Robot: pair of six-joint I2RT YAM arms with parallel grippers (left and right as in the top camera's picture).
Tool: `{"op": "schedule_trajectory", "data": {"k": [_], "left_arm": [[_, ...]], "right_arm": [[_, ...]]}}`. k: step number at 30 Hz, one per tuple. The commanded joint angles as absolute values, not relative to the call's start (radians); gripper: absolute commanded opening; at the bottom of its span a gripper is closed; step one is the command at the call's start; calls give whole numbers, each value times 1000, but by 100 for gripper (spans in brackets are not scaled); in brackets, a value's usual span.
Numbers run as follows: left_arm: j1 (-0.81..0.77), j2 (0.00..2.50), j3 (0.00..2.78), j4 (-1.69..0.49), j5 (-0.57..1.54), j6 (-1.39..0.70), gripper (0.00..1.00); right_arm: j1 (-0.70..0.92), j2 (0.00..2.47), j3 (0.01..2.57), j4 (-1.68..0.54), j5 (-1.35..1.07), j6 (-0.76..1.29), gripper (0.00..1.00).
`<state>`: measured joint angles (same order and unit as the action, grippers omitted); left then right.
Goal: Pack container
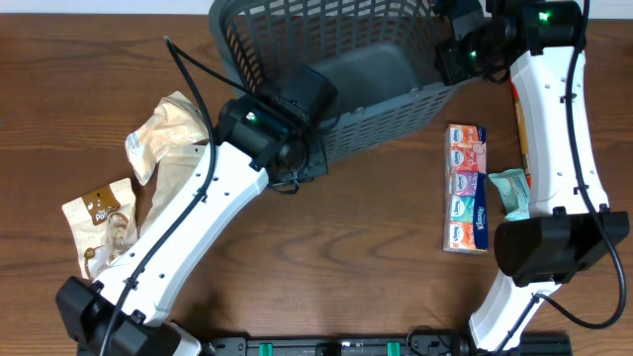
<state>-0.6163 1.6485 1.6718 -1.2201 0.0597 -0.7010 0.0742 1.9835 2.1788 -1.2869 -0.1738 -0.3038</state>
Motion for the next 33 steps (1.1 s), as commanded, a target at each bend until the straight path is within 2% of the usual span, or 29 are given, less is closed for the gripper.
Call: {"op": "schedule_trajectory", "data": {"k": [1,13,33], "left_arm": [[-593,1659,1672,-1223,32,-688,6],[-541,1659,1672,-1231,32,-665,6],[-461,1659,1672,-1232,6,-657,6]], "right_arm": [[97,1994,2185,-1308,-146,-322,1],[171,1994,2185,-1323,-94,-310,1],[158,1993,2185,-1413,-93,-266,1]]}}
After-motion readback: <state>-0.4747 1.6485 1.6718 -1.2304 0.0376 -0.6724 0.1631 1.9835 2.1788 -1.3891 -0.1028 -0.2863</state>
